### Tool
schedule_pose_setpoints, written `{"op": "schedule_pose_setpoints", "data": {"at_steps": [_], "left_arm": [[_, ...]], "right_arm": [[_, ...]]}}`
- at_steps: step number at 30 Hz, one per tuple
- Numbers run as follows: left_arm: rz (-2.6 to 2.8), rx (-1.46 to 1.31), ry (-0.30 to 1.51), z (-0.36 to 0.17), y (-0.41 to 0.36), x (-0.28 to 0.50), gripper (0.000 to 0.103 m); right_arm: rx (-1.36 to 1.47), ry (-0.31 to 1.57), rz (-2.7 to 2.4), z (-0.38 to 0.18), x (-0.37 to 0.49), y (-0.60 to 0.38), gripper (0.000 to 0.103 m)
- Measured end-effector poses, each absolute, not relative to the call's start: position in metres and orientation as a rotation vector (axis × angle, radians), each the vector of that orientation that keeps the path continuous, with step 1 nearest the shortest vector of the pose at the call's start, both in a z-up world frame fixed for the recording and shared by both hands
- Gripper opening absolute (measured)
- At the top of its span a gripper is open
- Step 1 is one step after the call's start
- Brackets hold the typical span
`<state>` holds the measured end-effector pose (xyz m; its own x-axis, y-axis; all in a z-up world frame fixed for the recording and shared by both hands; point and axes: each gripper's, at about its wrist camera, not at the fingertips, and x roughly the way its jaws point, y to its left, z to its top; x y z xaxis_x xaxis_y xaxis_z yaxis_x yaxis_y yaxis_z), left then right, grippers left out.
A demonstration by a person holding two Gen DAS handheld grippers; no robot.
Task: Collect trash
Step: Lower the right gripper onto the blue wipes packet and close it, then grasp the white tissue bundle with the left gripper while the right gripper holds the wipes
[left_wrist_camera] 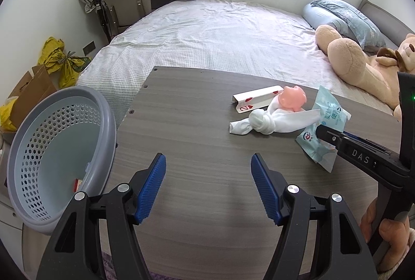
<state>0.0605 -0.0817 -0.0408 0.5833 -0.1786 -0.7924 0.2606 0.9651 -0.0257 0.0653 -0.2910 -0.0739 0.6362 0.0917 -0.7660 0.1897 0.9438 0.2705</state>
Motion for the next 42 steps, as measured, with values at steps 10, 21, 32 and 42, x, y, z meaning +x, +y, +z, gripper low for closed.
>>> {"op": "schedule_pose_setpoints", "data": {"at_steps": [10,21,32,42], "left_arm": [[-0.319,0.083,0.950,-0.049,-0.112,0.083,0.065],[-0.330,0.047,0.960,-0.057,-0.145,0.120,0.065],[-0.311,0.054,1.010,-0.084,-0.155,0.139,0.065],[-0.322,0.069,0.997,-0.081,-0.151,0.125,0.033]], "right_arm": [[0.356,0.850,-0.098,-0.062,0.039,-0.313,0.030],[0.397,0.824,-0.121,-0.060,0.021,-0.337,0.030],[0.423,0.810,-0.116,-0.061,0.015,-0.344,0.030],[0.424,0.795,-0.113,-0.058,0.012,-0.343,0.030]]}}
